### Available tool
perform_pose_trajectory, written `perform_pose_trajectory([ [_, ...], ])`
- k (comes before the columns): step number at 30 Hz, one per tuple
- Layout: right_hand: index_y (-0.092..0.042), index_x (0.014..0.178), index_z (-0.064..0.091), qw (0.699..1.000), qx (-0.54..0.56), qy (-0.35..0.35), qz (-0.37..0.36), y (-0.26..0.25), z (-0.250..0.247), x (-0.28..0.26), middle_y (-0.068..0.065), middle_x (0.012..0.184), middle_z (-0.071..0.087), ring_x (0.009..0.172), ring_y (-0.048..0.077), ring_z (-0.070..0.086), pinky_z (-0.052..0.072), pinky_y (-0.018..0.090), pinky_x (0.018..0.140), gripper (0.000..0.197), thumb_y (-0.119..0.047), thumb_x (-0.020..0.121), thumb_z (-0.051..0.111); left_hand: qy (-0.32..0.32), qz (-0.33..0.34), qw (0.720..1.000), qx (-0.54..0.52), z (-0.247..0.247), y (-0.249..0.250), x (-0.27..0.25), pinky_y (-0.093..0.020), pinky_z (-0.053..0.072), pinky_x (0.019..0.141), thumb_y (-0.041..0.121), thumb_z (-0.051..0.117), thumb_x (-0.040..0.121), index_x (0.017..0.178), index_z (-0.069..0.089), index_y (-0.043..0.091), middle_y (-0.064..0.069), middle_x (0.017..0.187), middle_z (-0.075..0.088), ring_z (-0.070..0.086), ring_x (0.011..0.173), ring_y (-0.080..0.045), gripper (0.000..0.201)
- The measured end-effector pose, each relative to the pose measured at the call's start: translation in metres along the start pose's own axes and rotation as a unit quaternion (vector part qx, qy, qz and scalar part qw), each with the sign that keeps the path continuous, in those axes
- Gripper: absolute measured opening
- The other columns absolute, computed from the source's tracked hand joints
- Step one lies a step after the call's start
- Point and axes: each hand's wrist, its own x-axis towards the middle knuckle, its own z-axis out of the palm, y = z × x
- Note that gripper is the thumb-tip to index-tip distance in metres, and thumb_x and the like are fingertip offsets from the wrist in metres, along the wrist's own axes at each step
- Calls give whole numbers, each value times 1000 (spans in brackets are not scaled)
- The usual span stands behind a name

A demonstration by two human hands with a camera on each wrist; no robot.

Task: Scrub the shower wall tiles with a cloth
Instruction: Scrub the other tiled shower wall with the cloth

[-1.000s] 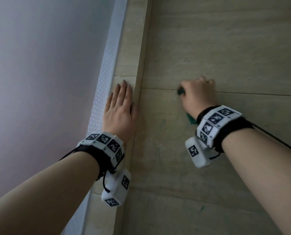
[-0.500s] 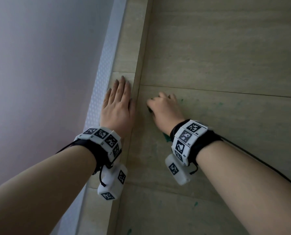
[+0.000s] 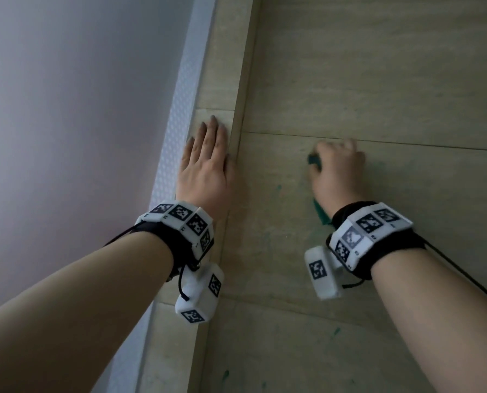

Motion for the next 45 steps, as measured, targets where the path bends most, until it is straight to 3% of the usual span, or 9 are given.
perform_pose_trajectory([
  [4, -7, 87, 64, 984, 14, -42, -173, -12, 1, -13, 10, 81, 64, 91, 35, 53, 36, 41, 76, 7, -3, 81, 63, -9, -2, 1000, -1, -1, 0, 0, -22, -13, 115, 30, 21, 105, 153, 5, 16, 1, 161, -3, -8, 147, -11, 53],
  [8, -19, 106, 62, 999, -33, -29, -13, 18, -12, 4, 12, 107, 59, 103, 35, 49, 34, 40, 83, 16, -18, 93, 52, -7, -3, 1000, -2, -1, 1, -1, -23, -13, 116, 28, 23, 105, 153, 7, 15, 0, 161, 0, -6, 148, -12, 53],
  [12, -14, 96, 64, 988, 49, 52, 135, 32, -7, 4, 17, 98, 59, 92, 39, 54, 45, 40, 80, 11, -12, 89, 55, -5, -3, 1000, -1, -1, 1, 0, -24, -12, 116, 28, 23, 105, 153, 7, 14, -1, 161, -1, -6, 148, -13, 53],
  [17, -12, 96, 67, 998, 53, -25, -29, 13, 0, -25, 12, 86, 62, 87, 32, 51, 38, 36, 74, 12, -12, 85, 62, -3, -1, 1000, 2, 1, 0, 0, -22, -14, 115, 29, 21, 105, 153, 5, 15, 0, 161, -1, -7, 147, -12, 53],
  [22, -20, 96, 65, 989, 63, 41, 130, 28, -1, -18, 15, 91, 58, 79, 36, 55, 51, 41, 70, 11, -21, 85, 60, 0, 0, 1000, -1, 2, 0, -1, -23, -12, 116, 29, 23, 105, 153, 8, 15, -1, 161, 1, -4, 148, -13, 52],
  [28, -10, 97, 66, 997, 46, -33, -58, -9, 7, -18, 12, 92, 67, 92, 32, 53, 36, 36, 75, 12, -14, 88, 59, 1, -2, 1000, -3, 1, 0, -1, -24, -12, 117, 28, 22, 105, 153, 7, 15, 0, 161, 0, -6, 147, -11, 52],
  [33, -20, 108, 63, 994, 72, 3, 84, 0, 0, 23, 17, 107, 54, 91, 39, 55, 49, 41, 79, 19, -17, 91, 54, 1, -5, 1000, -3, 2, 1, 0, -23, -12, 116, 29, 21, 105, 153, 7, 16, 1, 161, -1, -6, 147, -10, 52],
  [41, -22, 113, 62, 983, 41, -138, -112, -32, 5, 8, 13, 105, 55, 103, 34, 49, 29, 34, 82, 23, -19, 93, 52, 4, -1, 1000, 2, 2, -1, -1, -23, -11, 116, 28, 23, 105, 153, 11, 14, -1, 161, 3, -3, 148, -12, 52],
  [45, -21, 112, 64, 996, 74, -55, -18, -18, -1, 11, 10, 100, 63, 105, 33, 49, 32, 39, 91, 22, -16, 93, 52, -3, 0, 1000, 2, 1, 0, -1, -22, -13, 116, 28, 21, 105, 153, 7, 16, 2, 161, -1, -6, 147, -10, 52],
])
